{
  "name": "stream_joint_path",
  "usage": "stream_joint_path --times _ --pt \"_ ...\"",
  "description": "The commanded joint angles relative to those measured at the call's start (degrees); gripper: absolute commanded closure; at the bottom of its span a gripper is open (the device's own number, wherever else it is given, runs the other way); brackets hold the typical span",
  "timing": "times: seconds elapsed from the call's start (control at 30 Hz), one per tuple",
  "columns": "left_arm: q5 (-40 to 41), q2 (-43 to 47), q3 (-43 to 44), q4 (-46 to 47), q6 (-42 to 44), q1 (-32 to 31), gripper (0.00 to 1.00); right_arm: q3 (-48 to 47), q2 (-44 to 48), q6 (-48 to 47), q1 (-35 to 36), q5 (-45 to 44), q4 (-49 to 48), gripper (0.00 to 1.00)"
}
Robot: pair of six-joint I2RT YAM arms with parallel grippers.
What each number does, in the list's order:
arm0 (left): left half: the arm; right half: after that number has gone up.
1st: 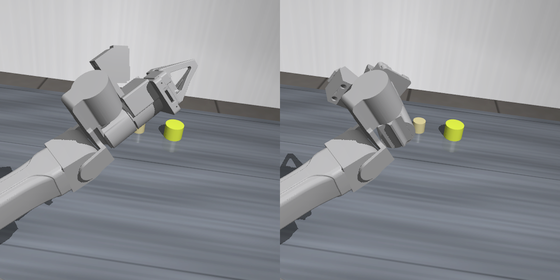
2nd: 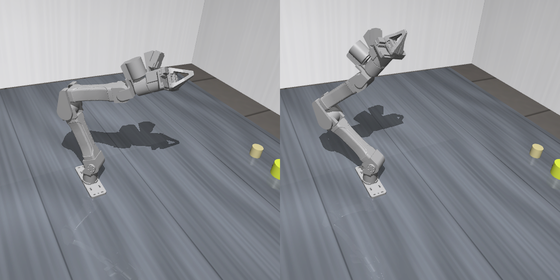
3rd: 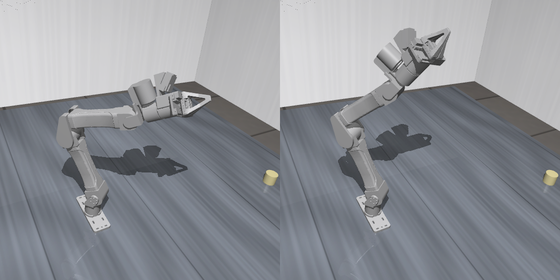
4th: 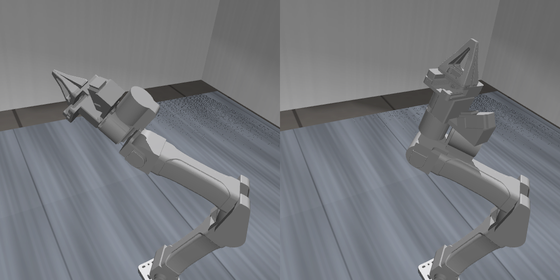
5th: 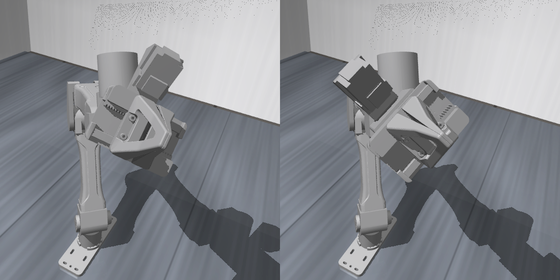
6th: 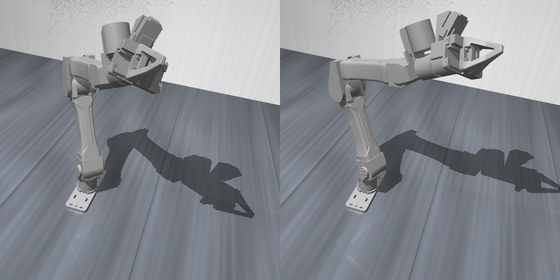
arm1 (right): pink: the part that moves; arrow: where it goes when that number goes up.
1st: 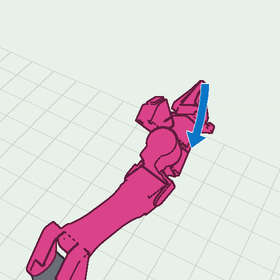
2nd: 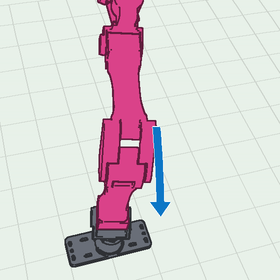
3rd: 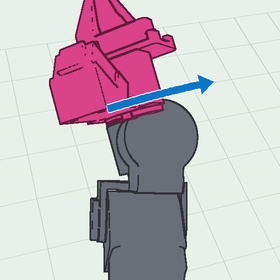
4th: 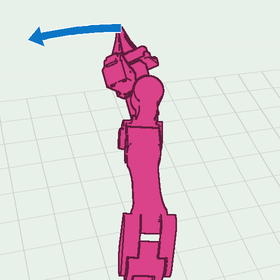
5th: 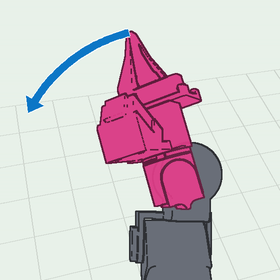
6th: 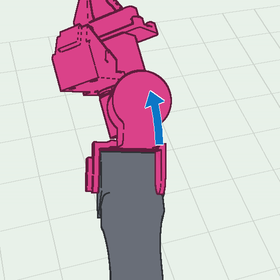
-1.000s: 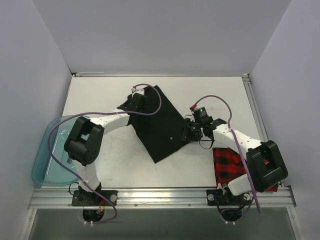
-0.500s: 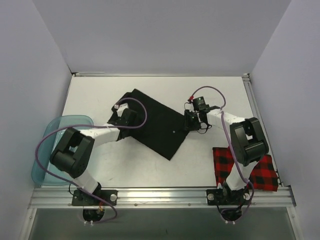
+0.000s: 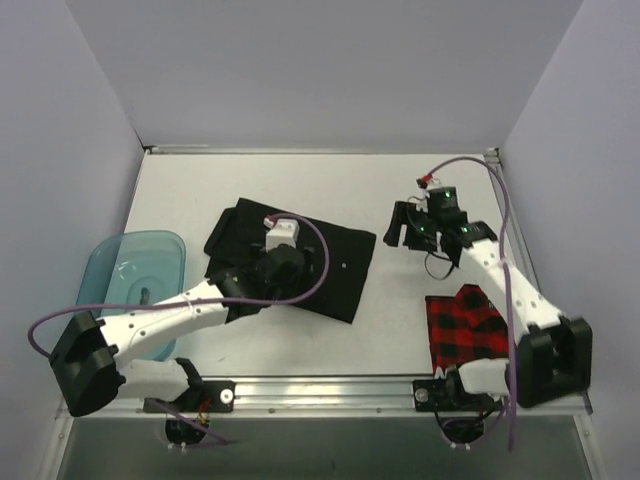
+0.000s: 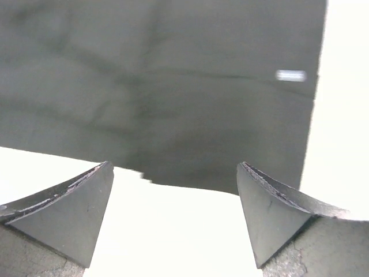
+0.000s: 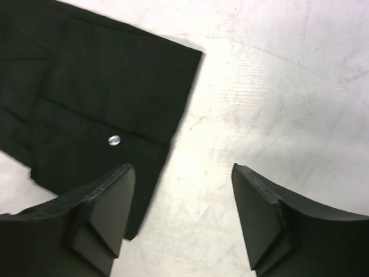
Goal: Fold and stack the long sleeve shirts
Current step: Fold the shirt
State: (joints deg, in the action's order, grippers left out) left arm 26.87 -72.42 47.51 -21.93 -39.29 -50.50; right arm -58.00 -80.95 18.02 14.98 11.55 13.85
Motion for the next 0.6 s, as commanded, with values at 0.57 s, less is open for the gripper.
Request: stream_joint_path --times 0.57 --pt "16.1 -31.0 22.9 -0.1 27.5 -29.8 0.14 20.3 43.6 19.0 -5.3 -3.5 16.9 0.0"
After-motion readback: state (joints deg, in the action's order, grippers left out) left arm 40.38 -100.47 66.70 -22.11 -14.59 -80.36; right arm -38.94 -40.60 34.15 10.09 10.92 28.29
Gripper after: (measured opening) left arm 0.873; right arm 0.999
